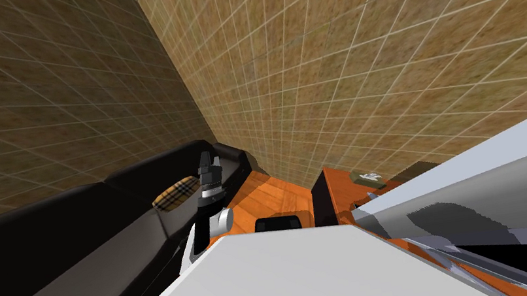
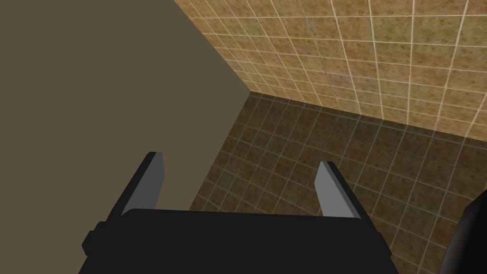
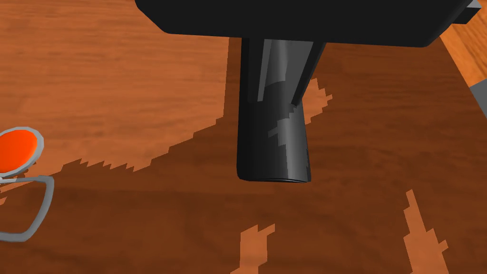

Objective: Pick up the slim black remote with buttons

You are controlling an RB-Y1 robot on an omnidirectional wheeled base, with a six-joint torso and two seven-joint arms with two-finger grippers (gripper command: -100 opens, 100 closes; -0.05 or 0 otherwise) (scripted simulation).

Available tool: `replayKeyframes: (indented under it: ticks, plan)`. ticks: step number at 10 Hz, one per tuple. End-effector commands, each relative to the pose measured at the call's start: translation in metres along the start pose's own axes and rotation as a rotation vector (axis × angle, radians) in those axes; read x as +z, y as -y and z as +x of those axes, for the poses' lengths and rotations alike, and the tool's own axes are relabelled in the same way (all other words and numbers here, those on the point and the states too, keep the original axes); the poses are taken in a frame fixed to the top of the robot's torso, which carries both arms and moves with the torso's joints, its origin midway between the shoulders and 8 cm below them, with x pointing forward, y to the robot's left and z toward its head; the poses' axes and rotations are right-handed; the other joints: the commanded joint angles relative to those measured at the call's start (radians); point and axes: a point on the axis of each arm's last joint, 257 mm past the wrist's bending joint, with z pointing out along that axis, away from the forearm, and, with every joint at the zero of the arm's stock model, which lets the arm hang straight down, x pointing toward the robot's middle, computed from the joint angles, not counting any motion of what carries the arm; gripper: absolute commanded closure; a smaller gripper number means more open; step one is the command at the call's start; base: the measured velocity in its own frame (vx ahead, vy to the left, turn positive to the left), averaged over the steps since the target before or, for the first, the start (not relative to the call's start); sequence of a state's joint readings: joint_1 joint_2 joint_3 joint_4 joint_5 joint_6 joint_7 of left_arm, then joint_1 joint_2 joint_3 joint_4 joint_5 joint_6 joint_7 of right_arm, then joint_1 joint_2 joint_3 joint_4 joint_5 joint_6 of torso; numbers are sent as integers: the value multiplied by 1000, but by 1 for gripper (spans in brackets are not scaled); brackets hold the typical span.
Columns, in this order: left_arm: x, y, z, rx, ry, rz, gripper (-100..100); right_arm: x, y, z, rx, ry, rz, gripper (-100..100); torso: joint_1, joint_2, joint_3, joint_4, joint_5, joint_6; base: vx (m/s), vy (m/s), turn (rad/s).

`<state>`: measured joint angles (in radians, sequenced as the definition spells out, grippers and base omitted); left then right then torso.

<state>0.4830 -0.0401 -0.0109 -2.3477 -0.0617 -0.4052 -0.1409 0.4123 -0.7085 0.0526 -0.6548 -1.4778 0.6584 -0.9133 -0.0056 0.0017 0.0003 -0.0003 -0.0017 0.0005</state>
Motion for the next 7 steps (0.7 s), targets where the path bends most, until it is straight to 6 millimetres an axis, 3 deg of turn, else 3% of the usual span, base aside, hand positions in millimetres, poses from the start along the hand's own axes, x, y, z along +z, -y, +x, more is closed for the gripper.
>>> replayKeyframes:
  ticks: [1, 2, 3, 4, 6, 7]
  plan:
    - [0, 0, 0, 0, 0, 0, 0, 0, 0, 0, 0, 0, 0, 100, 0, 0, 0, 0, 0, 0, 0, 0, 0]
    - [0, 0, 0, 0, 0, 0, 0, 0, 0, 0, 0, 0, 0, 100, -1, 0, 0, 0, 0, 0, 0, 0, 0]
    - [0, 0, 0, 0, 0, 0, 0, 0, 0, 0, -1, 0, 0, 0, -1, 0, 0, 0, 0, 0, 0, 0, 0]
    - [0, 0, 0, 0, 0, 0, 0, -10, -10, 4, 11, -1, -3, 100, -1, 0, 0, 0, 0, 0, -14, 39, 48]
    - [0, 0, 0, 0, 0, 0, 0, -10, -12, 6, 12, -2, -4, 100, 3, 1, 1, 0, 1, 0, -13, 44, 29]
    - [0, 0, 0, 0, 0, 0, 0, -11, -12, 6, 12, -2, -4, 0, 2, 1, 0, 0, 0, 1, 0, 0, 0]
